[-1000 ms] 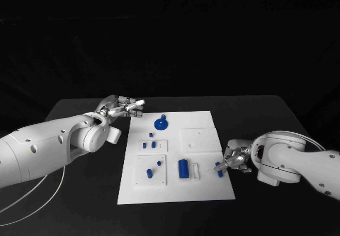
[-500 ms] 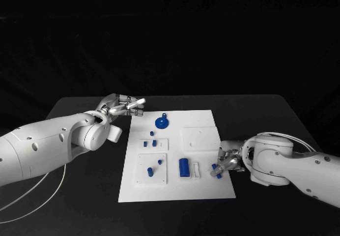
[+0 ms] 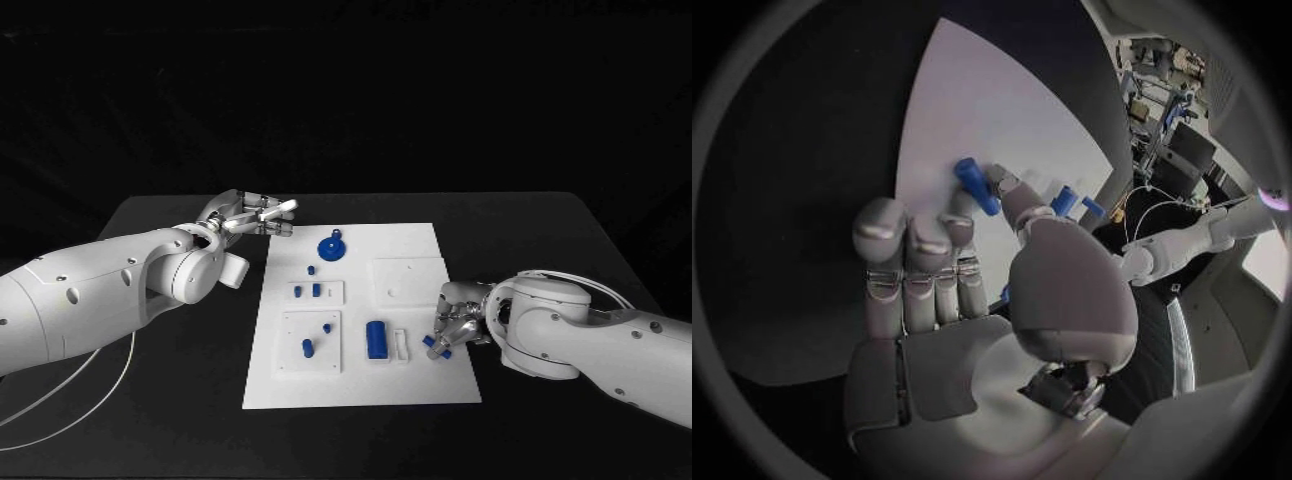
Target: Assemble the parts on the task board
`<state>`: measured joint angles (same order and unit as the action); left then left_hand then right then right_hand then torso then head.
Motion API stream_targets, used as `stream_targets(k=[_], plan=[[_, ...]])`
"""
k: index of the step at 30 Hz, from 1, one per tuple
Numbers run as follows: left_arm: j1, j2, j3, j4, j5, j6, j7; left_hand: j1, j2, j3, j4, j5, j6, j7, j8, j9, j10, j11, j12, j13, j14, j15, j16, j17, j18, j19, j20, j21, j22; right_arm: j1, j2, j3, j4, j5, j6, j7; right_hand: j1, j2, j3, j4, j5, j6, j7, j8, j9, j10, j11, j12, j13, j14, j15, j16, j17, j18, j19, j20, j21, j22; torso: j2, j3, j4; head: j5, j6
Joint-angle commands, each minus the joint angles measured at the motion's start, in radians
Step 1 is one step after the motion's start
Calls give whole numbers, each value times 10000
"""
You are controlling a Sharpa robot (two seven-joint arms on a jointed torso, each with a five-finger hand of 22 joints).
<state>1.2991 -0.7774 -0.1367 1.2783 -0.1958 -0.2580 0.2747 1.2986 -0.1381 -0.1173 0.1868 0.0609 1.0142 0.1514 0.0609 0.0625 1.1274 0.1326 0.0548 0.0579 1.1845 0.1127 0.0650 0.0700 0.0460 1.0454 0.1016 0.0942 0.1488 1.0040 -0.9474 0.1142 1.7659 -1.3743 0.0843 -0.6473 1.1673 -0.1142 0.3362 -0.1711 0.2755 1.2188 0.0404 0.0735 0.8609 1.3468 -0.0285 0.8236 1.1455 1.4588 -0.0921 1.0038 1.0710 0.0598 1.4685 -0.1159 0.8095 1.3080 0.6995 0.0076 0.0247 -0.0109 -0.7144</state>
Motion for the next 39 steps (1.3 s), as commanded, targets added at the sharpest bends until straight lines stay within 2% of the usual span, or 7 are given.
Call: stream_targets(k=[1, 3, 6, 13, 19, 29, 39], plan=[[3, -3, 7, 35, 55, 167, -57, 4, 77, 53, -40, 30, -68, -11, 33, 2, -63, 2, 52, 14, 17, 25, 4, 14, -34, -29, -36, 72, 12, -335, -58, -330, -194, 897, -473, -570, -317, 28, 3156, -1069, 2525, -727, 462, -113, -7957, 6, -47, 89, 20, -50, 25, 16, 23, 62, 492, 32, 88, 982, 3, 0, -6, 28, -3], [3, -6, 7, 35, 52, 180, -82, 4, 78, 55, -43, 31, -68, -11, 33, 2, -65, 3, 52, 14, 18, 25, 4, 14, -34, -29, -35, 72, 12, -334, -115, -311, -145, 1328, -678, -489, -491, 54, 3535, -1057, 2739, -705, 453, -109, -7961, 17, -44, 131, 42, -51, 20, 27, 31, 74, 481, 24, 175, 992, 8, 0, -11, 41, -6], [3, -6, 7, 35, 44, 199, -110, 8, 97, 70, -72, 48, -73, -6, 32, 1, -79, 8, 53, 15, 22, 26, 4, 14, -32, -27, -36, 75, 13, -332, -171, -277, -87, 1693, -867, -411, -574, 60, 3714, -1063, 2987, -592, 423, -112, -7963, 35, -68, 163, 59, -57, 2, 14, 17, 85, 449, 14, 246, 984, 9, 0, -10, 32, -11], [3, -13, 7, 39, 20, 255, -171, 5, 102, 80, -110, 57, -82, -4, 33, 1, -101, 13, 53, 15, 23, 26, 4, 15, -30, -28, -34, 77, 15, -330, -236, -180, 60, 2313, -1321, -217, -650, 31, 3693, -1047, 3427, -490, 392, -112, -7965, 54, -87, 185, 74, -60, -19, 19, 23, 94, 425, -7, 335, 979, 7, 6, -8, 49, -38], [3, -20, 7, 41, 2, 287, -208, 2, 95, 86, -125, 63, -81, -4, 32, 1, -119, 17, 53, 15, 24, 27, 4, 15, -29, -31, -33, 79, 16, -330, -230, -129, 168, 2790, -1866, 29, -639, 4, 3652, -1058, 3558, -466, 385, -113, -7966, 55, -95, 177, 73, -59, -31, 19, 23, 104, 419, -18, 374, 979, 6, 2, -2, 59, -55], [3, -22, 6, 46, -26, 331, -268, 3, 73, 86, -97, 60, -82, -3, 34, 2, -144, 22, 54, 15, 18, 30, 2, 15, -28, -36, -30, 80, 16, -328, -185, 5, 316, 3353, -2458, 296, -617, -16, 3318, -1024, 3560, -402, 366, -112, -7963, 60, -114, 149, 72, -60, -50, -7, -2, 114, 412, -31, 350, 954, 9, -6, -5, 81, -58], [3, -17, 6, 52, -49, 372, -339, 22, 54, 88, -55, 59, -88, -1, 33, 2, -159, 27, 54, 15, 0, 36, 1, 13, -28, -44, -25, 78, 16, -299, 13, 55, 329, 3597, -2316, 179, -591, 141, 2370, -881, 3237, -293, 324, -111, -7959, 67, -134, 136, 85, -42, -53, -8, -11, 70, 458, -31, 225, 937, 9, -14, 1, 90, -63]])
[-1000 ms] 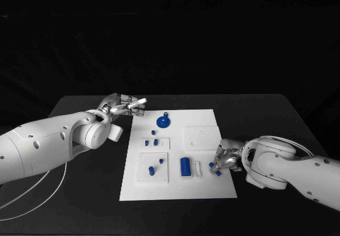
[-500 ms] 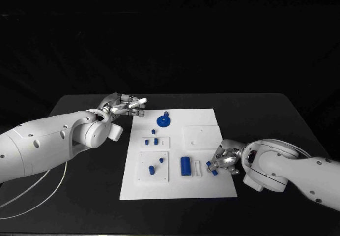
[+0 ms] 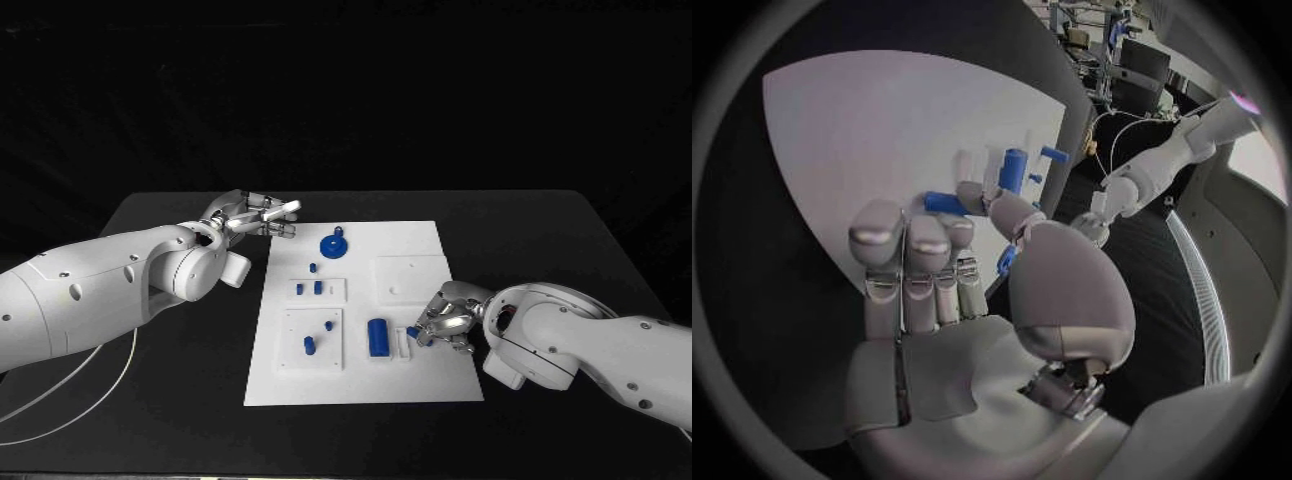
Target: Assemble the parts on the task board
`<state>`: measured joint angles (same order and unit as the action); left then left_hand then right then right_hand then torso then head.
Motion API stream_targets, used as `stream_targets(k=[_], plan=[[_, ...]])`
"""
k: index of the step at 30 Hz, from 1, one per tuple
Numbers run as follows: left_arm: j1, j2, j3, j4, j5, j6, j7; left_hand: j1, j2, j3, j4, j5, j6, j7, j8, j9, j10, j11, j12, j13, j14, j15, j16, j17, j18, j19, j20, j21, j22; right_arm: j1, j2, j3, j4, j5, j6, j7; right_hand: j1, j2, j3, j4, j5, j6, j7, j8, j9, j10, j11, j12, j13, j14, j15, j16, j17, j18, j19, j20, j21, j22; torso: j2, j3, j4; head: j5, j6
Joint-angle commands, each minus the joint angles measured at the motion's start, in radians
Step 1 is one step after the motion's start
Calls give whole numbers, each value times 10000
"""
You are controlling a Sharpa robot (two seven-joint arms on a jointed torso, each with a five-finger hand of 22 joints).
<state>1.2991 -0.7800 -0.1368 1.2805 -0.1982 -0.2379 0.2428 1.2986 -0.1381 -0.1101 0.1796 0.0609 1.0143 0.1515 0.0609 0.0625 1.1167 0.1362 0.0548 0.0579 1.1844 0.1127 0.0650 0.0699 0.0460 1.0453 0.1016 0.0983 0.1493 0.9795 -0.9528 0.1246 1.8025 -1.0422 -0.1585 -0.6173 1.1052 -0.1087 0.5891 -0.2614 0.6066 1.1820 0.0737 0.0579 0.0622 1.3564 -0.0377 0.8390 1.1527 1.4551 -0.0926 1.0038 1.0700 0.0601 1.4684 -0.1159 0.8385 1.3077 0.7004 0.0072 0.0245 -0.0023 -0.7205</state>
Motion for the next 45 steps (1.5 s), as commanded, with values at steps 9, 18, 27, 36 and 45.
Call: stream_targets(k=[9, 18, 27, 36, 45], plan=[[5, 0, 6, 43, -56, 203, -89, 36, 28, 10, 65, 56, -90, 0, 32, 1, -69, -6, 53, 15, -2, 38, 4, 15, -26, -48, -23, 36, 10, -33, 199, -47, -133, 312, 565, -365, 37, 176, -646, 137, -319, 183, -56, 45, 30, -34, -55, -30, 12, 3, -48, -4, -7, 34, 489, -30, -158, 947, 0, -3, -3, 47, 0], [5, -6, 6, 50, -93, 218, -145, 60, -1, 4, 130, 57, -88, -1, 34, 1, -78, -3, 54, 16, -12, 41, 3, 15, -25, -52, -20, 35, 9, -25, 262, -47, -153, -39, 891, -661, 32, 309, -1596, 526, -1387, 331, -161, 50, 35, -3, -74, -63, -26, 22, -45, -2, -11, 1, 511, -26, -243, 933, -4, 5, -3, 73, -2], [5, -28, 5, 54, -112, 242, -192, 101, -21, 1, 197, 53, -94, 2, 33, 1, -101, 1, 52, 15, -28, 46, 2, 13, -22, -55, -17, 32, 7, -21, 265, -47, -71, -245, 1196, -735, 188, 289, -2930, 1523, -3127, 543, -321, 48, 28, 90, -105, -108, -139, 45, -48, 76, 56, -48, 538, -34, -226, 953, -1, 2, -5, 111, -57], [5, -33, 5, 46, -139, 266, -243, 120, -45, -4, 262, 56, -95, 3, 35, 2, -113, 3, 54, 16, -48, 51, 1, 12, -21, -63, -12, 26, 4, -21, 257, -46, -7, -301, 1457, -791, 409, 205, -3429, 2213, -3211, 580, -342, 45, 25, 98, -103, -119, -198, 44, -52, 102, 103, -60, 539, -40, -232, 959, -3, 0, -7, 158, -98], [5, -30, 5, 40, -160, 291, -284, 137, -61, -7, 312, 62, -95, 4, 32, 1, -124, 8, 53, 15, -63, 57, 1, 12, -20, -68, -7, 20, 1, -20, 266, -46, -9, -343, 1622, -837, 372, 208, -3522, 2384, -3284, 605, -355, 45, 26, 104, -107, -112, -207, 47, -51, 113, 124, -66, 538, -38, -213, 964, -3, -2, -9, 176, -113]])
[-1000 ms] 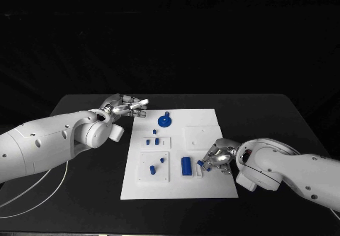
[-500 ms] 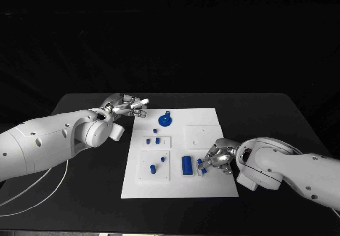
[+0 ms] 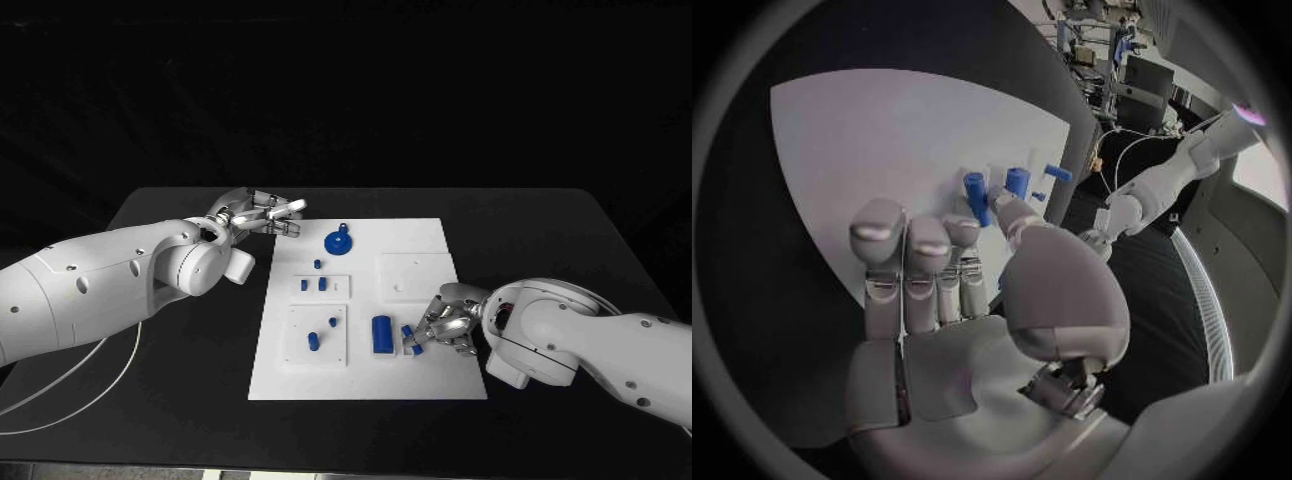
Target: Assemble the parts on the task board
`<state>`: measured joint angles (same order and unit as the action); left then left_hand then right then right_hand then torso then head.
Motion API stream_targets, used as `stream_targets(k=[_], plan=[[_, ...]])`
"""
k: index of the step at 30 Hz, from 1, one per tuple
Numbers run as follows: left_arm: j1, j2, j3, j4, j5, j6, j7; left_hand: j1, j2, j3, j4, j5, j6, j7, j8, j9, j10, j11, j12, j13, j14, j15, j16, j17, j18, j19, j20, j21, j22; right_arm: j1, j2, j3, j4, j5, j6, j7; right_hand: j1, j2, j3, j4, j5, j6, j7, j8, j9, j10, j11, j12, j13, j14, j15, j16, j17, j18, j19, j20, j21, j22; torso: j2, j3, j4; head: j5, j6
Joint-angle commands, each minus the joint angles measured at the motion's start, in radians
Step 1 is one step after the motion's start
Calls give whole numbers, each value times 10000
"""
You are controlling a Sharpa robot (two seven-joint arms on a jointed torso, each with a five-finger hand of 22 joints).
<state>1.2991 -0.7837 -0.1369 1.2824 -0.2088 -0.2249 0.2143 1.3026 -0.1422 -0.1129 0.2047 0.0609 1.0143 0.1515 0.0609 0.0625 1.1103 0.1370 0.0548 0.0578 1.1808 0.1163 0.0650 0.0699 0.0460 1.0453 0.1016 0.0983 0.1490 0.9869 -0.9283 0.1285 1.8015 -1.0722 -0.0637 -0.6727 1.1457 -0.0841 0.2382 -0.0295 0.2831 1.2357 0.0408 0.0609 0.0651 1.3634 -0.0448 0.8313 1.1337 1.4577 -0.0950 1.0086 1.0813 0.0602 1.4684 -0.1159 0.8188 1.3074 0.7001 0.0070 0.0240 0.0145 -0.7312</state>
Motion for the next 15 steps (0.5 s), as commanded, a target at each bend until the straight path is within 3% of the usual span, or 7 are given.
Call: stream_targets(k=[1, 9, 11, 13, 15], plan=[[5, 8, 7, 20, -55, 162, 0, 96, -21, 21, 61, 62, -95, 4, 32, 1, -60, 0, 53, 16, -26, 21, 1, 13, -21, -68, -7, 20, 4, -93, 25, -84, 1, -44, 667, -284, -42, -39, -21, 81, -48, 71, -26, 17, -2, 37, -36, -28, -13, 23, -28, 76, 22, -67, 538, -38, -21, 965, 2, 0, -5, 11, -3], [5, 13, 7, 16, -63, 166, -22, 102, -34, 17, 109, 56, -94, 5, 34, 2, -78, 4, 52, 15, -33, 22, 3, 13, -18, -66, -4, 19, 3, -88, 62, -84, -32, -43, 621, -292, -192, -136, -118, 422, -426, 68, -20, 19, -1, 42, -31, -35, -30, 21, -23, 67, 22, -63, 538, -36, -14, 966, -1, 3, 5, 15, -7], [5, 13, 7, 15, -64, 164, -27, 102, -34, 17, 109, 56, -94, 5, 34, 2, -78, 4, 52, 15, -33, 22, 3, 13, -18, -66, -4, 19, 3, -84, 70, -84, -46, -43, 591, -293, -424, -269, -198, 811, -874, 60, -8, 18, 0, 47, -16, -38, -37, 19, -16, 55, 15, -54, 539, -34, -21, 963, 1, 3, 3, 15, -10], [6, 13, 7, 14, -66, 162, -29, 102, -34, 17, 109, 56, -94, 5, 34, 2, -78, 4, 52, 15, -33, 22, 3, 13, -18, -66, -4, 19, 3, -82, 75, -84, -54, -42, 574, -291, -461, -346, -195, 1026, -1062, 57, 1, 19, 2, 48, -9, -37, -40, 21, -16, 51, 13, -45, 540, -30, -27, 961, 2, -1, 2, 15, -7], [6, 14, 7, 11, -68, 161, -31, 102, -34, 17, 109, 56, -94, 5, 34, 2, -78, 4, 52, 15, -33, 22, 3, 13, -18, -66, -4, 19, 3, -79, 82, -84, -63, -32, 557, -286, -650, -517, -245, 1364, -1717, 48, 20, 21, 5, 46, 5, -48, -51, 14, -9, 30, 0, -38, 537, -24, -48, 956, 1, -2, 0, 18, -5]])
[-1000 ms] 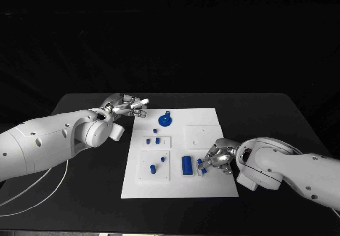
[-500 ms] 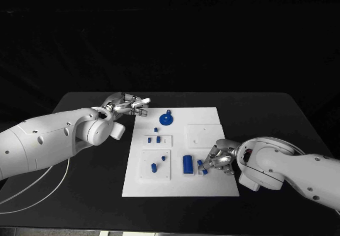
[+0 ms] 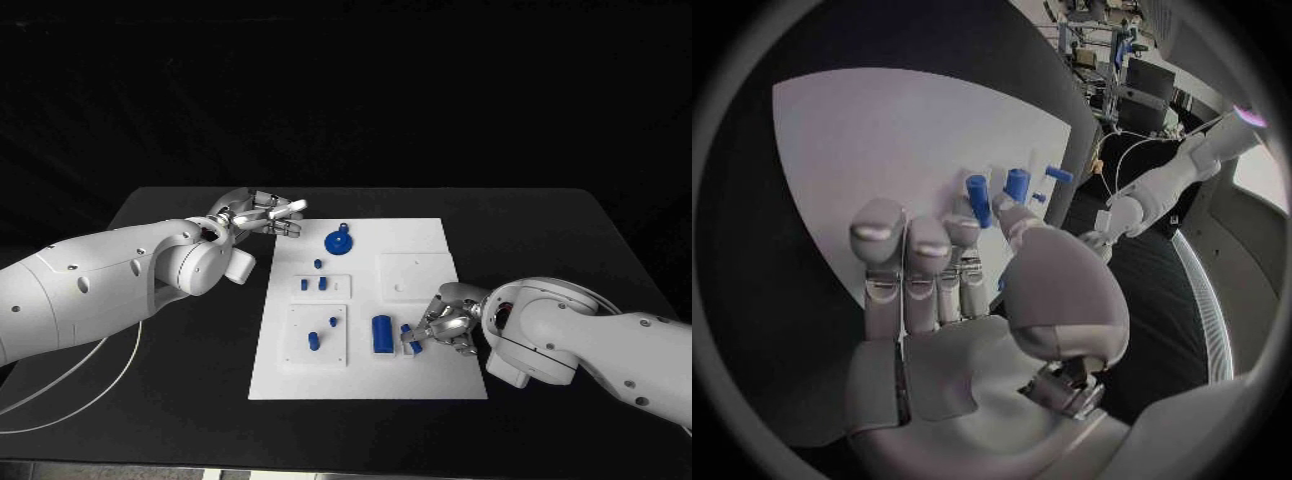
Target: Assemble the parts on the task board
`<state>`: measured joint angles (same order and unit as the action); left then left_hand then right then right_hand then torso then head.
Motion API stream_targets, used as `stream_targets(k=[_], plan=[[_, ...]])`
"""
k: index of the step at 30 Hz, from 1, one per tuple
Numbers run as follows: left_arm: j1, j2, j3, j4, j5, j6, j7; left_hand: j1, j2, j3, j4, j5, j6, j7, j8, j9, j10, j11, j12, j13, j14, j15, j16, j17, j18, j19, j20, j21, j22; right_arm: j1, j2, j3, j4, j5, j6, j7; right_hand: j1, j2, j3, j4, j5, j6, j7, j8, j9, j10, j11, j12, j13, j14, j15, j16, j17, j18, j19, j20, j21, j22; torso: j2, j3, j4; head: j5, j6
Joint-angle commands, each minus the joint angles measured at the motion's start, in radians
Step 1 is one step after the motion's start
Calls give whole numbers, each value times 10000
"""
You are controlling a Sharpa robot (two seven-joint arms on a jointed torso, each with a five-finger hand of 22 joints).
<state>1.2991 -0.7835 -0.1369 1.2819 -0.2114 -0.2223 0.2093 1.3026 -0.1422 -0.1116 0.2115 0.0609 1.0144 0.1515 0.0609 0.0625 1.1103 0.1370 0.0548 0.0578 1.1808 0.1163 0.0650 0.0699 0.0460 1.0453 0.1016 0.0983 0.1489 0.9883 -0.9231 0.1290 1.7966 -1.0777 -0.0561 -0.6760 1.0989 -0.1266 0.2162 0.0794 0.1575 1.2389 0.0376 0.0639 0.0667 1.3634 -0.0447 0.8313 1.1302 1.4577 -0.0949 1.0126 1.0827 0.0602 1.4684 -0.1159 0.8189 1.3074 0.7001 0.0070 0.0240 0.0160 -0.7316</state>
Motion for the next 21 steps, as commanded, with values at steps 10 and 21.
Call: stream_targets(k=[10, 21], plan=[[6, 5, 7, 0, -58, 118, 2, 127, -53, -3, 99, 54, -99, 7, 33, 1, -81, 4, 53, 15, -35, 24, 2, 13, -17, -65, -3, 16, 1, -86, 22, -89, 3, 166, 610, -86, -289, 1345, -4202, 259, 851, -64, 57, -4, -2, 38, 22, -50, -39, 24, -1, -8, 10, -27, 538, -11, -25, 964, -2, 3, -2, 0, 8], [6, -7, 6, -13, -64, 107, -23, 127, -53, -3, 99, 54, -99, 7, 33, 1, -81, 4, 53, 15, -35, 24, 2, 13, -17, -65, -3, 16, 1, -85, -170, -78, 147, 253, 828, 2, -270, 1431, -4274, 245, 919, -39, 51, -4, -3, 58, 17, -9, -26, 28, 1, 37, 45, -34, 543, -11, 35, 980, 0, 8, -7, 10, 0]])
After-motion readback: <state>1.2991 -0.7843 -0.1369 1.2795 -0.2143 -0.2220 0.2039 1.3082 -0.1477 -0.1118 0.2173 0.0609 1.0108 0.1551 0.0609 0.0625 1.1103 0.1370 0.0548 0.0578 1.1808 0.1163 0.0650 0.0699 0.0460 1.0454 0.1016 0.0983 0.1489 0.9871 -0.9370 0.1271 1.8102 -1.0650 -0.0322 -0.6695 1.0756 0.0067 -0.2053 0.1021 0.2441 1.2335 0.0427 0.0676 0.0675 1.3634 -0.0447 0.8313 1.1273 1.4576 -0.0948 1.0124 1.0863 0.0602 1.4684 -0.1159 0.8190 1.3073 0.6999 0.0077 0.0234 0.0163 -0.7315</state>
